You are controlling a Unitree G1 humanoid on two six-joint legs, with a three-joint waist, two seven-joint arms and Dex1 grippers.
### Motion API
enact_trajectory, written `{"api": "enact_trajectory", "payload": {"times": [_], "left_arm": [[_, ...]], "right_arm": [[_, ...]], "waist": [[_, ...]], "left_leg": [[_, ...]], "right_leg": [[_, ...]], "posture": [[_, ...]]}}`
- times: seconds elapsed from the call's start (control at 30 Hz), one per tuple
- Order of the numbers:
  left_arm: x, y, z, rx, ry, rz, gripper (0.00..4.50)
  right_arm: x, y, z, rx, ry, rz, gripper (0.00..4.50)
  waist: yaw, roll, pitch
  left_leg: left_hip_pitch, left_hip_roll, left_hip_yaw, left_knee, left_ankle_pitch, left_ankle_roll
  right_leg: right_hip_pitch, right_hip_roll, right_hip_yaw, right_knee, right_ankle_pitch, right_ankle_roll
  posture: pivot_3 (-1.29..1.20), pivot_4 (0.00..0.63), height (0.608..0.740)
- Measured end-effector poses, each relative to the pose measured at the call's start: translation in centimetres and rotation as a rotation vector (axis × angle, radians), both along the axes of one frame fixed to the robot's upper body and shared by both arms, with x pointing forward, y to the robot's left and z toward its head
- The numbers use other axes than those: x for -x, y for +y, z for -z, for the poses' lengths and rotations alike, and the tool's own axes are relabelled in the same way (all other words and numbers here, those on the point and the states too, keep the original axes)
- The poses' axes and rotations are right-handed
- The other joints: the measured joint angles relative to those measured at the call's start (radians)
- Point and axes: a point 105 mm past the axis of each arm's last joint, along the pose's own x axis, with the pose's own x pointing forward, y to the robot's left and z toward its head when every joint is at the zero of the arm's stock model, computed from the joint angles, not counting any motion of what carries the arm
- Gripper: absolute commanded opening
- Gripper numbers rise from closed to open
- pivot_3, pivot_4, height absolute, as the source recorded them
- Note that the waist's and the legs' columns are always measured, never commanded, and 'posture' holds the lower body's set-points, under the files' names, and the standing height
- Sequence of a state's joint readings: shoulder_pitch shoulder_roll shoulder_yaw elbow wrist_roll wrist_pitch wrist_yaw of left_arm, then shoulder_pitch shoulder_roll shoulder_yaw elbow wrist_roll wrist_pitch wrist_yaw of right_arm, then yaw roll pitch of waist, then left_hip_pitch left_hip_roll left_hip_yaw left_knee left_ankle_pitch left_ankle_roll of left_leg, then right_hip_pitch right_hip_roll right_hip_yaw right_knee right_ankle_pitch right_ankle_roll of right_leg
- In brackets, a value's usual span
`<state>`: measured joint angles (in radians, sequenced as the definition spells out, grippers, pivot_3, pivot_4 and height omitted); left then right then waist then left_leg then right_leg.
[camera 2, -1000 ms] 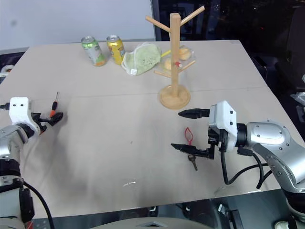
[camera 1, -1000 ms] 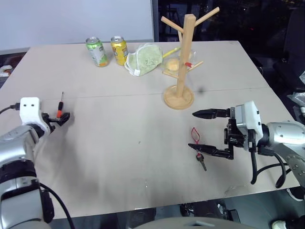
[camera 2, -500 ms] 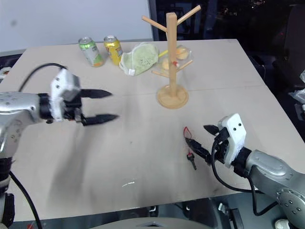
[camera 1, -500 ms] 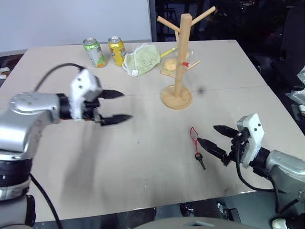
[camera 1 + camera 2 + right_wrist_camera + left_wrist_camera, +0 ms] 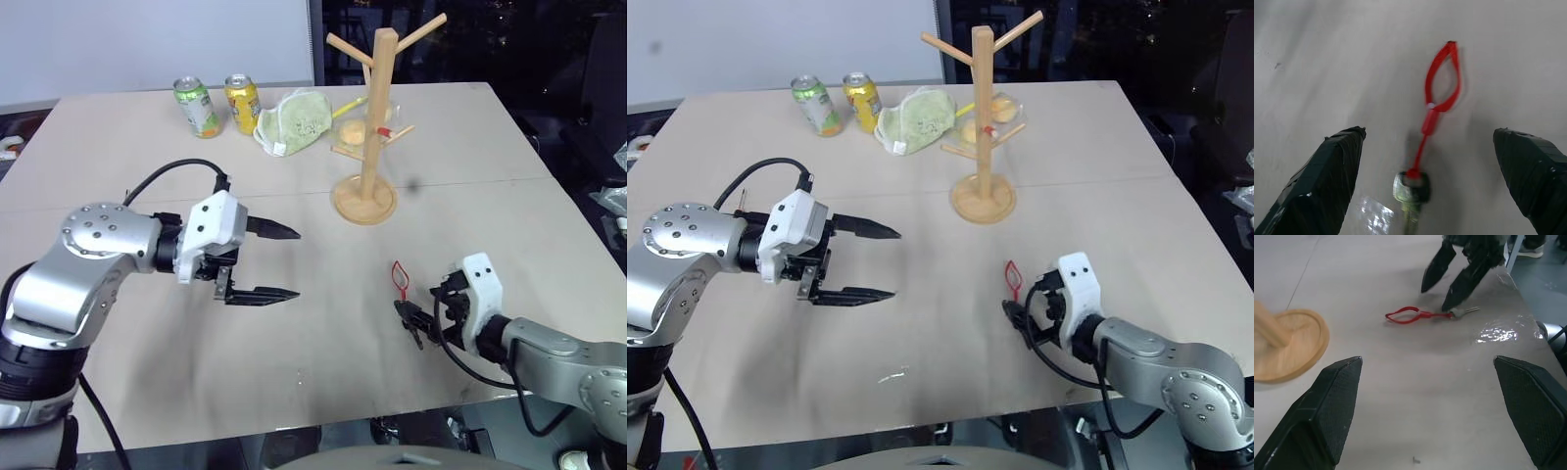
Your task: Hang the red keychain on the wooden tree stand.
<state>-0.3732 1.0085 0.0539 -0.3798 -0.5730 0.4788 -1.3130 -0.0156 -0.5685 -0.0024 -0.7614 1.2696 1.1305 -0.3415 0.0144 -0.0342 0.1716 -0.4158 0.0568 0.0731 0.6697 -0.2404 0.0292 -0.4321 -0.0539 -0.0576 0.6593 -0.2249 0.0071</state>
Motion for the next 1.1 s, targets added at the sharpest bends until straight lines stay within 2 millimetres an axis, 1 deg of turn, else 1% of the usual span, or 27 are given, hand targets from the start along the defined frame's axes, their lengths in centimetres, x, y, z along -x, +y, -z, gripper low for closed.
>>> {"api": "enact_trajectory", "payload": {"times": [0.1, 0.17, 0.33, 0.53, 0.57, 0.6, 0.63, 0.7, 0.77, 0.8, 0.87, 0.97, 1.1], "left_arm": [[-0.2, -0.2, 0.1, 0.003, 0.007, 0.006, 4.44], [-0.5, 0.0, 0.3, 0.009, 0.021, -0.003, 4.44], [-0.6, 0.1, 0.5, 0.007, 0.023, -0.01, 4.44], [-0.6, -0.1, 0.6, 0.015, 0.024, -0.006, 4.44], [-0.6, -0.1, 0.6, 0.015, 0.025, -0.005, 4.5], [-0.6, -0.1, 0.6, 0.016, 0.026, -0.004, 4.5], [-0.6, -0.2, 0.6, 0.018, 0.026, -0.003, 4.5], [-0.6, -0.2, 0.7, 0.021, 0.027, -0.002, 4.5], [-0.6, -0.4, 0.8, 0.03, 0.03, 0.001, 4.5], [-0.6, -0.5, 0.8, 0.035, 0.03, 0.003, 4.5], [-0.5, -0.6, 0.8, 0.034, 0.031, 0.006, 4.5], [-0.5, -0.6, 0.8, 0.034, 0.031, 0.007, 4.5], [-0.5, -0.6, 0.8, 0.034, 0.032, 0.008, 4.5]], "right_arm": [[-0.2, 0.6, 0.2, 0.007, -0.002, 0.009, 4.5], [-0.4, 1.1, 0.8, 0.018, 0.007, 0.013, 4.5], [-1.3, 1.6, 1.4, 0.093, -0.035, 0.031, 4.5], [-1.4, 1.9, 2.1, 0.149, -0.074, 0.0, 4.5], [-1.3, 2.0, 2.2, 0.161, -0.081, -0.011, 3.98], [-1.4, 1.9, 2.3, 0.185, -0.095, -0.017, 3.61], [-1.5, 1.8, 2.4, 0.201, -0.105, -0.018, 3.12], [-1.7, 1.7, 2.5, 0.22, -0.117, -0.018, 2.37], [-2.2, 1.7, 2.8, 0.245, -0.142, -0.026, 1.49], [-2.4, 1.7, 2.8, 0.253, -0.152, -0.024, 0.97], [-2.7, 2.1, 3.0, 0.242, -0.165, -0.034, 0.1], [-2.7, 2.5, 3.1, 0.24, -0.18, -0.037, 0.04], [-2.7, 2.4, 3.2, 0.246, -0.192, -0.048, 0.04]], "waist": [[-0.002, 0.0, 0.0], [-0.006, 0.0, 0.0], [-0.011, -0.002, -0.001], [-0.02, -0.005, -0.005], [-0.022, -0.006, -0.006], [-0.025, -0.007, -0.007], [-0.027, -0.007, -0.007], [-0.029, -0.008, -0.008], [-0.034, -0.009, -0.009], [-0.035, -0.01, -0.009], [-0.035, -0.01, -0.009], [-0.035, -0.009, -0.009], [-0.034, -0.008, -0.009]], "left_leg": [[0.0, 0.0, 0.0, 0.0, 0.0, 0.0], [0.0, 0.001, 0.0, 0.0, 0.0, 0.0], [0.002, 0.001, 0.0, 0.0, 0.0, 0.0], [0.003, 0.003, -0.002, 0.001, 0.0, 0.0], [0.003, 0.003, -0.002, 0.001, 0.0, 0.0], [0.003, 0.003, -0.002, 0.001, 0.0, 0.0], [0.003, 0.004, -0.002, 0.001, 0.0, 0.0], [0.004, 0.004, -0.002, 0.001, 0.0, 0.0], [0.005, 0.006, -0.002, 0.0, 0.0, 0.0], [0.006, 0.007, -0.002, 0.0, 0.0, 0.0], [0.008, 0.009, -0.002, 0.0, 0.0, 0.0], [0.01, 0.015, -0.001, -0.001, -0.001, -0.001], [0.013, 0.016, 0.0, -0.002, -0.002, -0.003]], "right_leg": [[0.0, 0.001, 0.0, 0.0, 0.0, 0.0], [0.0, 0.002, 0.0, 0.0, 0.0, 0.0], [0.0, 0.004, 0.0, 0.0, 0.0, 0.0], [0.001, 0.003, 0.0, 0.0, 0.0, 0.0], [0.001, 0.003, 0.0, 0.0, 0.0, 0.0], [0.001, 0.003, 0.0, 0.0, 0.0, 0.0], [0.001, 0.003, 0.0, 0.0, 0.0, 0.0], [0.001, 0.003, 0.0, 0.0, 0.0, 0.0], [0.001, 0.003, 0.001, 0.0, 0.0, 0.0], [0.001, 0.004, 0.001, 0.0, 0.0, 0.0], [0.001, 0.005, 0.001, 0.0, 0.0, 0.0], [0.001, 0.006, 0.001, 0.0, 0.0, 0.0], [0.001, 0.006, 0.0, 0.0, 0.0, 0.0]], "posture": [[0.0, 0.15, 0.74], [0.0, 0.15, 0.74], [0.0, 0.15, 0.74], [0.0, 0.15, 0.74], [0.0, 0.15, 0.74], [0.0, 0.15, 0.74], [0.0, 0.15, 0.74], [0.0, 0.15, 0.74], [0.0, 0.15, 0.74], [0.0, 0.15, 0.74], [0.0, 0.15, 0.74], [0.0, 0.15, 0.74], [0.0, 0.15, 0.74]]}}
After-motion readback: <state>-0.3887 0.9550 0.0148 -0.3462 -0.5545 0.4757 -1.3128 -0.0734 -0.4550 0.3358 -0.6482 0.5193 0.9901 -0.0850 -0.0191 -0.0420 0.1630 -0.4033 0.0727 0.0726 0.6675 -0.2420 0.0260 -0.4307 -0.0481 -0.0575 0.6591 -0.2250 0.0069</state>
